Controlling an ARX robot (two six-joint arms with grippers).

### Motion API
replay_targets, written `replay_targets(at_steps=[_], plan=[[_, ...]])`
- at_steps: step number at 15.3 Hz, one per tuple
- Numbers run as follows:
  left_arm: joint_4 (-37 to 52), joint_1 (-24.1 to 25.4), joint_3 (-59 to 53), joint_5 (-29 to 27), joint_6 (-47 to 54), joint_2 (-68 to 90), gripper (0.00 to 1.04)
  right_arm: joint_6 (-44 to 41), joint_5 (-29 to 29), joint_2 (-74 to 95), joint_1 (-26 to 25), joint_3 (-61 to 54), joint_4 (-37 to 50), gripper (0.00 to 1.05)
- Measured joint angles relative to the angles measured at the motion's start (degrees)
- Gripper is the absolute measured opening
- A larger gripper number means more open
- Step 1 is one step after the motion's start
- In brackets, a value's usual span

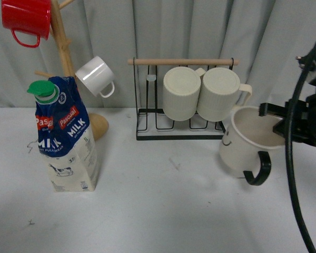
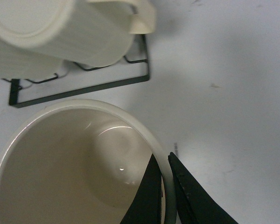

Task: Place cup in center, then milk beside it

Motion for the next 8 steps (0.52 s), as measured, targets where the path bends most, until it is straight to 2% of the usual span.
replay_targets(at_steps=[4, 8], plan=[[0.0, 0.0, 0.0, 0.0, 0.0, 0.0, 0.98, -0.02, 0.74, 4.57, 6.56, 4.87, -1.84, 0.03], [-0.02, 0.0, 0.0, 0.0, 0.0, 0.0, 0.98, -0.7, 1.88, 9.2, 9.07, 8.92, -4.13, 0.03]])
